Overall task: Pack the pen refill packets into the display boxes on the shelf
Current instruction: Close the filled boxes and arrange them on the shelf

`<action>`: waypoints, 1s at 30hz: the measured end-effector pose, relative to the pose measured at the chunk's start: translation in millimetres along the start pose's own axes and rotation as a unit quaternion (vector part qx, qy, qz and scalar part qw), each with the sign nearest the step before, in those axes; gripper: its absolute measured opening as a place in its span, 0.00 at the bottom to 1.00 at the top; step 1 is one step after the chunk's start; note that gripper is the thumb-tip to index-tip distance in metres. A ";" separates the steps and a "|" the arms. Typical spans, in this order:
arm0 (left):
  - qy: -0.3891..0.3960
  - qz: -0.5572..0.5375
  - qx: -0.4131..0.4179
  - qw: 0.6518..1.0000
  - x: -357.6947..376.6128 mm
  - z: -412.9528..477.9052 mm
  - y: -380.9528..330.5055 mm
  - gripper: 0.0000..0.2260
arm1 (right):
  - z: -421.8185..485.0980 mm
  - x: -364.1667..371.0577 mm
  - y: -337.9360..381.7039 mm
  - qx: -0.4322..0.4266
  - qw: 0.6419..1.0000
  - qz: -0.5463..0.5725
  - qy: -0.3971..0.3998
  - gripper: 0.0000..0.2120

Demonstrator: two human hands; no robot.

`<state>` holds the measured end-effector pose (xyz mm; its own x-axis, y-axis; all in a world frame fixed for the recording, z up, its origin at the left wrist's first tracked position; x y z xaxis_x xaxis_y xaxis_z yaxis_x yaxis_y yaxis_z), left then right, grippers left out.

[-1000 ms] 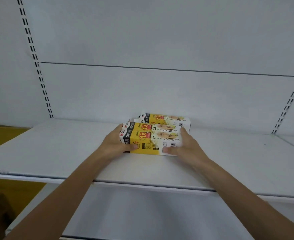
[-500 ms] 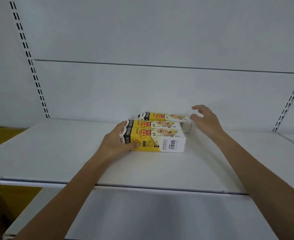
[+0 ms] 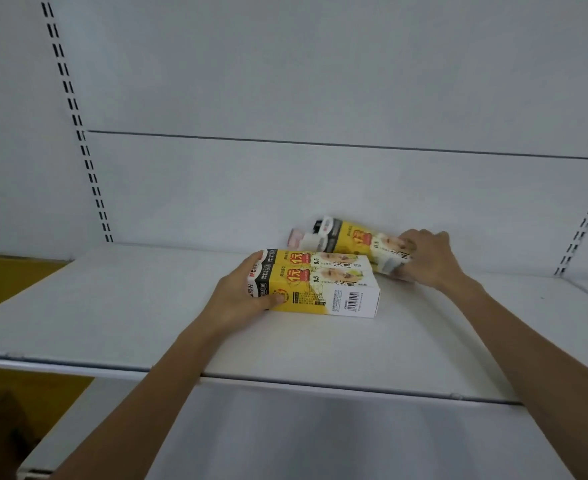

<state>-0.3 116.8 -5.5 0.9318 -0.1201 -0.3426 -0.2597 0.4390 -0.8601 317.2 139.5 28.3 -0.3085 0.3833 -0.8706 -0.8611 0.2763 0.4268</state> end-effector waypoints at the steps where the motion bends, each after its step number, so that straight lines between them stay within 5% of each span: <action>1: 0.003 0.007 0.000 1.000 0.7 0.3 0.0 0.37 | -3.8 -5.5 -9.7 0.004 1.000 0.023 -0.020 0.30; 5: 0.007 0.093 0.016 0.996 3.0 1.4 -5.4 0.33 | -34.9 -40.3 -27.0 0.011 0.988 0.109 -0.112 0.26; 9: -0.064 0.282 0.104 0.952 7.7 -8.4 -42.5 0.31 | -80.0 -71.0 1.0 -0.048 0.978 0.089 -0.180 0.26; 12: -0.110 0.090 0.143 0.980 22.1 -23.7 -96.7 0.37 | -119.7 -73.3 38.1 -0.111 0.980 0.108 -0.123 0.25; 15: -0.154 -0.031 0.174 0.972 27.0 -27.0 -129.0 0.37 | -160.0 -58.5 76.9 -0.180 0.980 0.052 -0.073 0.27; 18: -0.168 -0.035 0.194 0.966 16.9 -23.5 -134.3 0.32 | -175.4 -37.9 93.7 -0.204 0.976 0.079 0.014 0.28; 21: -0.108 -0.018 0.225 0.968 9.5 -22.1 -130.2 0.32 | -167.6 -39.5 101.4 -0.214 0.937 0.266 0.079 0.25; 24: -0.065 -0.040 0.204 0.976 7.1 -22.0 -120.3 0.36 | -149.4 -55.6 109.3 -0.201 0.901 0.378 0.068 0.24; 30: -0.038 -0.031 0.209 0.977 2.2 -22.3 -113.8 0.33 | -137.9 -56.0 133.6 -0.242 0.861 0.433 0.110 0.15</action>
<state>25.7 46.7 83.1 0.9629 -0.0976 -0.2516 -0.0912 0.7598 -0.6438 163.7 33.4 100.3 -0.9434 0.0695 -0.3243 -0.3198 -0.4496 0.8340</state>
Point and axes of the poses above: each hand's wrist, its own z-axis towards the middle knuckle, its own x-axis out of the palm, y = z × x, the point moved 5 cm from there along z, towards the middle knuckle, and after that the axes turned 12 degrees about x, right-handed, at the moved point
